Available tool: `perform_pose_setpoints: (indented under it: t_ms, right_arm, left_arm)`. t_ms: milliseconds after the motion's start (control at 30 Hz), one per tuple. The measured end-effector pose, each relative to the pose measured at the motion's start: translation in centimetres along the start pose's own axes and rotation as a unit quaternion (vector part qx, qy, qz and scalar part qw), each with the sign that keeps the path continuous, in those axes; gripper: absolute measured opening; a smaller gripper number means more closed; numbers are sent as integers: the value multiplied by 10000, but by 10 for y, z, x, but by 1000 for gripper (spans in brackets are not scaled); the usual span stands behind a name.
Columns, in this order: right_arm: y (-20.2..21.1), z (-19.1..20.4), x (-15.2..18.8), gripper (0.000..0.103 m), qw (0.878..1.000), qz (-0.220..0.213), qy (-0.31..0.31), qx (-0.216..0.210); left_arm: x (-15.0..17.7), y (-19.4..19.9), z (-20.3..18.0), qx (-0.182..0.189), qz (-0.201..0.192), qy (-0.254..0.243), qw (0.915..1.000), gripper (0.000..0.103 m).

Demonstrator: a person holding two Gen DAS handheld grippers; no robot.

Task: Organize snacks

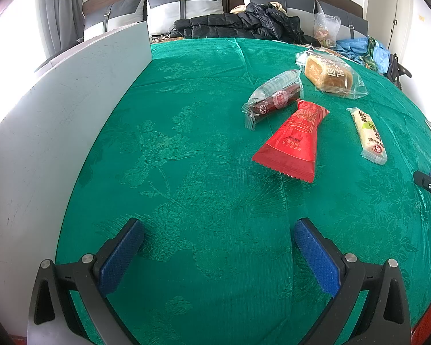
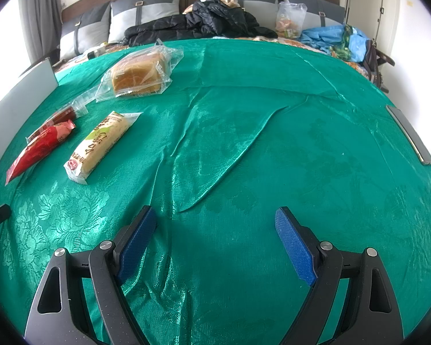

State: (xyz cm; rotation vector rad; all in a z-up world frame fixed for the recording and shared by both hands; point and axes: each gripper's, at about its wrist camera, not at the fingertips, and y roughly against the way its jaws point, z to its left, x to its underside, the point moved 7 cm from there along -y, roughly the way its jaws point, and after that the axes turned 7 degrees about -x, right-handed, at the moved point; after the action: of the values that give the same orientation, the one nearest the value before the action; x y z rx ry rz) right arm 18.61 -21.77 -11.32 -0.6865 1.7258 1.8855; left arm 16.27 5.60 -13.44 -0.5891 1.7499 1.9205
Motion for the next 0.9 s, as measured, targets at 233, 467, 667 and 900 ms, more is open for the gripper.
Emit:
perform_pose_setpoints:
  t_ms: [233, 467, 667, 900]
  right_arm:
    - [0, 0, 0, 87, 10000, 0, -1, -1]
    - [0, 0, 0, 87, 10000, -1, -1, 1]
    - [0, 0, 0, 87, 10000, -1, -2, 1]
    - [0, 0, 0, 87, 10000, -2, -3, 2]
  left_arm:
    - [0, 0, 0, -1, 0, 0, 10000, 103]
    - [0, 0, 0, 2, 1, 0, 10000, 103]
    - [1, 2, -1, 118, 81, -100, 9998, 103]
    - [-30, 29, -11, 727, 19, -29, 9973, 98]
